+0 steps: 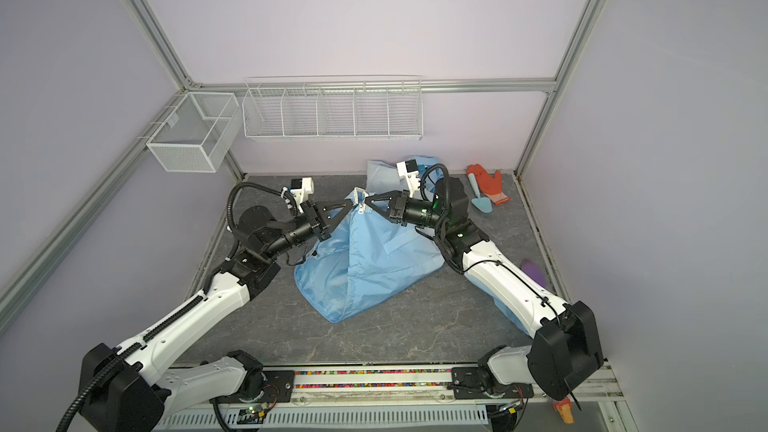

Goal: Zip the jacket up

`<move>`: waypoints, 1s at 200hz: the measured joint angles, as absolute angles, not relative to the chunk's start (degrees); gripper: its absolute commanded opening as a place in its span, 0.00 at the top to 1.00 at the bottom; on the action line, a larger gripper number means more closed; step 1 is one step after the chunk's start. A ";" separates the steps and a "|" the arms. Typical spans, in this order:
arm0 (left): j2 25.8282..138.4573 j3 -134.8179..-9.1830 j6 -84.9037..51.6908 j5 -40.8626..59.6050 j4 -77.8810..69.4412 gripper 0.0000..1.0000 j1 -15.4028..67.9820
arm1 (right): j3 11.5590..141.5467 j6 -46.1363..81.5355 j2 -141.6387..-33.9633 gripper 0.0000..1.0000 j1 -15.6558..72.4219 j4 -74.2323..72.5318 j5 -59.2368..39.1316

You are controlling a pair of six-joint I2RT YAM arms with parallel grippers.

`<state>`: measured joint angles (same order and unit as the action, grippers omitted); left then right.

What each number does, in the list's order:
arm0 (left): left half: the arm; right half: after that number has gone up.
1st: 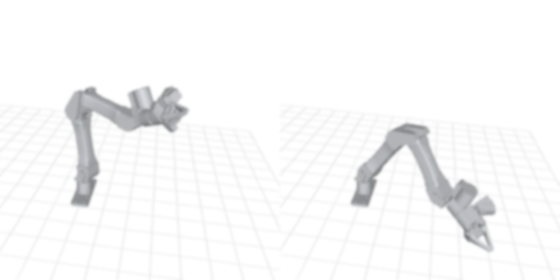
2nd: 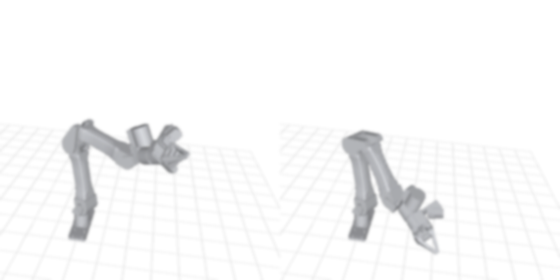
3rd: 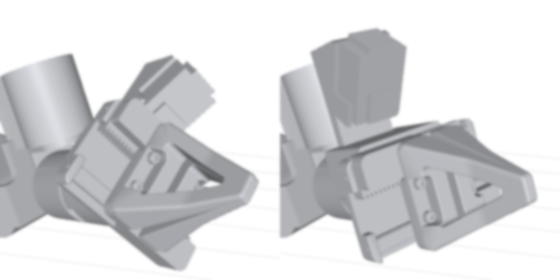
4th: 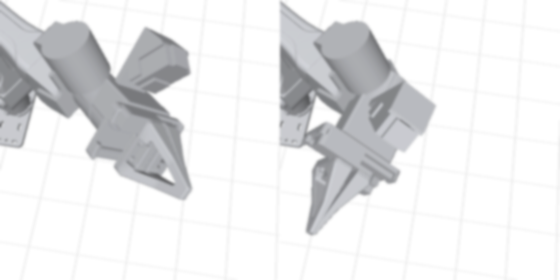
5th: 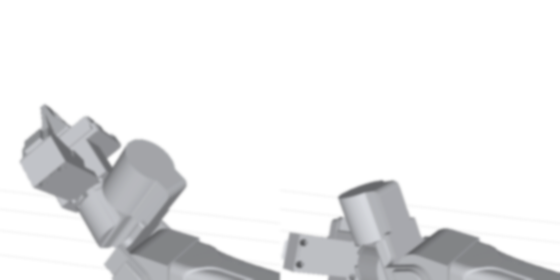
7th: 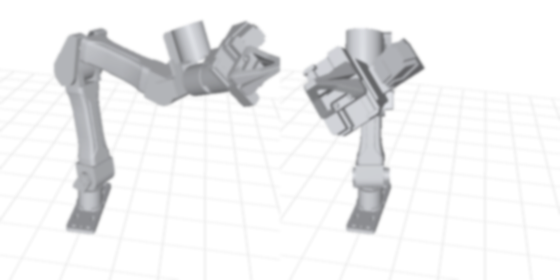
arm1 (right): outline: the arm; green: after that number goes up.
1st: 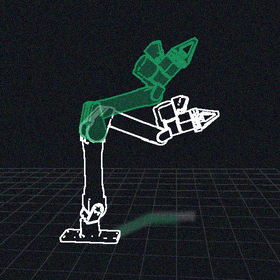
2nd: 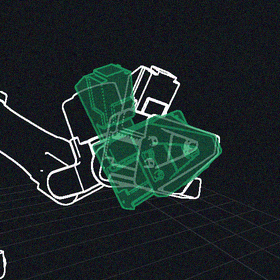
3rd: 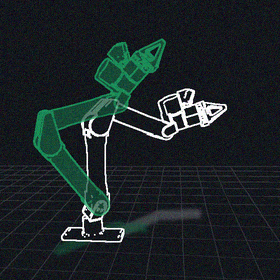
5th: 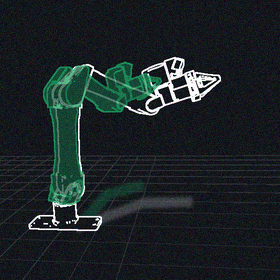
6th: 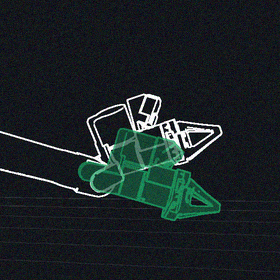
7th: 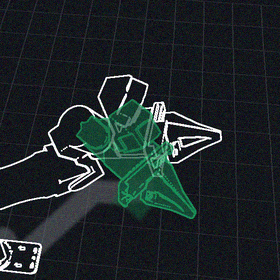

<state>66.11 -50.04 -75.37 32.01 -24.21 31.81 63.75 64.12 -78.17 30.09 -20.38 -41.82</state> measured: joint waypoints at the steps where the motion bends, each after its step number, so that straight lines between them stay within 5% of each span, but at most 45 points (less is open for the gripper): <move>1: 66.11 -50.04 -75.37 32.01 -24.21 1.00 31.81 | 63.75 64.14 -78.17 0.94 30.09 -20.36 -41.85; 200: 66.08 -50.04 -74.54 31.97 -23.66 1.00 31.81 | 65.36 64.53 -78.00 0.94 30.17 -18.65 -42.96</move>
<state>66.08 -50.04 -74.54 31.97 -23.66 31.81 65.36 64.53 -78.00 30.17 -18.65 -42.96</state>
